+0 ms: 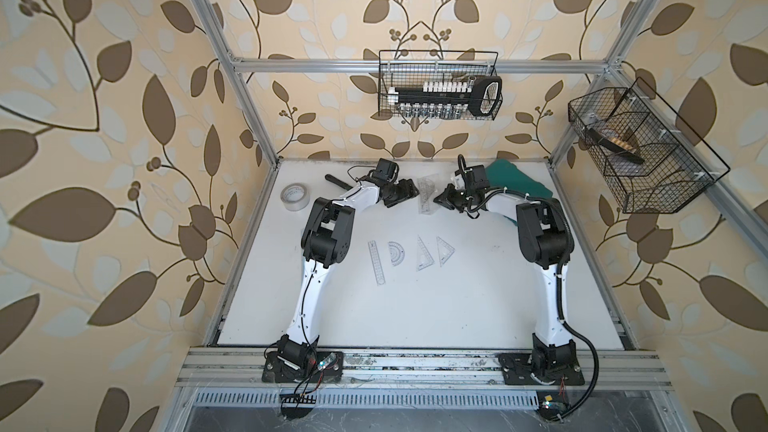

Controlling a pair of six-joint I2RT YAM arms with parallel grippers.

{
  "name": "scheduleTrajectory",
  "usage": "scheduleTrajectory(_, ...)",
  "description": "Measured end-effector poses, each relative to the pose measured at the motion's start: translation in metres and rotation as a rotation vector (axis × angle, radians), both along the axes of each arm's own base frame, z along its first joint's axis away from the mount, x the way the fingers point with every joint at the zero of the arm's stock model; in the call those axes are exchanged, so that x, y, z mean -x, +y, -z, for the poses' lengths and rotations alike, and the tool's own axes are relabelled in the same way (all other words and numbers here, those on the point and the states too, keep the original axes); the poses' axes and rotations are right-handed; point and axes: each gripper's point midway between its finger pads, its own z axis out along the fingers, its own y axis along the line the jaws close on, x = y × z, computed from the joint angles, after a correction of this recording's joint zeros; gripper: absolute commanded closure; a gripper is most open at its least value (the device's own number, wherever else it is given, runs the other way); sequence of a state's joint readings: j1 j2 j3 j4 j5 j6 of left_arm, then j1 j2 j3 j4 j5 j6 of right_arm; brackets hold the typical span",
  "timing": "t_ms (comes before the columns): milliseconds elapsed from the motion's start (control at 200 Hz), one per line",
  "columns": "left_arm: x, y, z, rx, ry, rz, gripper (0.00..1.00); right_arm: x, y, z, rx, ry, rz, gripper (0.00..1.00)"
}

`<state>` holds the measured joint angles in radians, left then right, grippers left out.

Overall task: Open the ruler set and take out the ruler
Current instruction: Pick up the ruler set bag from the center of the board.

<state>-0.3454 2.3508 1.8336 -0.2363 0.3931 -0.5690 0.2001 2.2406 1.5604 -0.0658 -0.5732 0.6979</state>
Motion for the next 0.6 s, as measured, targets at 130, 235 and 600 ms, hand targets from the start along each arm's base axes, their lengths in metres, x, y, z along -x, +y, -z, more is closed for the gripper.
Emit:
scheduleTrajectory(130,0.018,0.009,-0.004,0.009,0.013,-0.003,0.15,0.019,-0.003,-0.039,-0.002,-0.067,-0.017,1.0)
scheduleTrajectory(235,0.032,0.009,-0.016,0.039,0.006,0.005,0.13,0.035,-0.005,-0.078,-0.015,-0.136,-0.032,1.0)
scheduleTrajectory(600,0.078,-0.005,-0.087,0.398,-0.063,0.03,0.09,0.091,0.002,-0.187,-0.059,-0.344,-0.126,1.0)
